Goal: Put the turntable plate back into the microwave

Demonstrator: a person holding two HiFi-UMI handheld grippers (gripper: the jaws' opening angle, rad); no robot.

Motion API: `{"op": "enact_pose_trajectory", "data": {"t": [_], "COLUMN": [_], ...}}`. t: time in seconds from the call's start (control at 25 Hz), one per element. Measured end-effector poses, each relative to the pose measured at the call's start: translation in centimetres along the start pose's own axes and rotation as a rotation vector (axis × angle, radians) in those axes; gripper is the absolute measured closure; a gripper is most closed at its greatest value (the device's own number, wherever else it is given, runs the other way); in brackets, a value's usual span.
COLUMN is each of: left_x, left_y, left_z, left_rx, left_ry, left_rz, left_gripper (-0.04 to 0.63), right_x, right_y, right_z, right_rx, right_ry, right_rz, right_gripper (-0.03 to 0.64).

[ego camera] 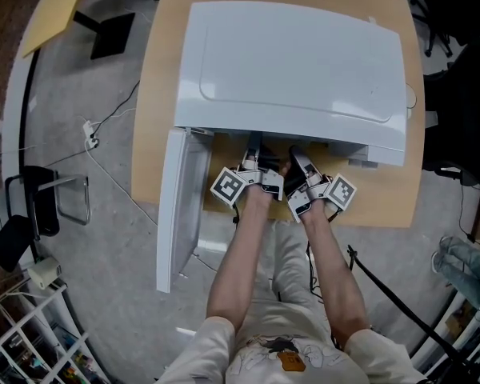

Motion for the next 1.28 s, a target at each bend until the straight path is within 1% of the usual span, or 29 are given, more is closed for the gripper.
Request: {"op": "enact_pose_trajectory", "data": {"t": [0.12,0.16,0.2,0.36,0.52,0.6,0.64,0.68,0.76,0.88,0.96,1.04,1.2,1.28], "left_x": [-0.1,-0.2,-0.2,-0.3,0.1,1.0,1.6,2.2,3.3,3.7,3.4,2.9,2.6,2.6], "left_y": [0.0,0.0,0.0,0.1,-0.1,0.1,0.2,0.2,0.1,0.3,0.4,0.2,0.1,0.4], "left_z": [-0.1,-0.1,-0.2,-0.3,0.2,0.6,0.7,0.7,0.7,0.7,0.4,0.2,0.4,0.5], "left_rx": [-0.011,-0.012,-0.011,-0.001,-0.014,-0.010,-0.004,0.000,-0.008,-0.025,-0.032,-0.023,-0.003,0.000], "left_ry": [0.012,0.014,0.015,0.033,0.078,0.094,0.094,0.090,0.087,0.115,0.129,0.127,0.101,0.087], "left_rz": [-0.001,-0.001,-0.001,0.005,0.016,0.004,0.000,0.000,0.002,0.001,-0.003,0.000,-0.021,-0.032], "left_gripper": [0.565,0.565,0.563,0.565,0.500,0.494,0.465,0.465,0.491,0.548,0.552,0.555,0.560,0.561], "right_x": [-0.3,-0.5,-0.6,-0.7,-0.9,-1.2,-1.4,-1.5,-1.8,-2.0,-2.1,-2.3,-2.4,-2.1], "right_y": [-0.1,0.0,0.0,0.5,0.9,1.2,1.3,1.3,1.3,1.0,0.7,0.6,0.2,0.1], "right_z": [0.8,0.8,0.8,0.7,0.4,0.2,0.2,0.1,0.0,-0.3,-0.3,-0.4,-0.4,-0.3], "right_rx": [0.026,0.035,0.043,0.070,0.095,0.101,0.105,0.110,0.116,0.115,0.117,0.109,0.067,0.074], "right_ry": [0.078,0.094,0.107,0.113,0.105,0.099,0.099,0.101,0.104,0.089,0.083,0.074,0.058,0.062], "right_rz": [0.007,0.008,0.011,0.018,0.019,0.014,0.014,0.016,0.018,0.025,0.036,0.046,0.078,0.106], "right_gripper": [0.512,0.516,0.562,0.568,0.566,0.563,0.563,0.563,0.563,0.565,0.566,0.568,0.568,0.565]}}
Point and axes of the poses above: the fingertips, and each gripper's own axes: x backward along the fingers, y to its left, z out of its underside, the point moved 8 cm from there along x, backward along the fingers, and after that the axes turned 11 degrees about -z, right-handed, at the moved point
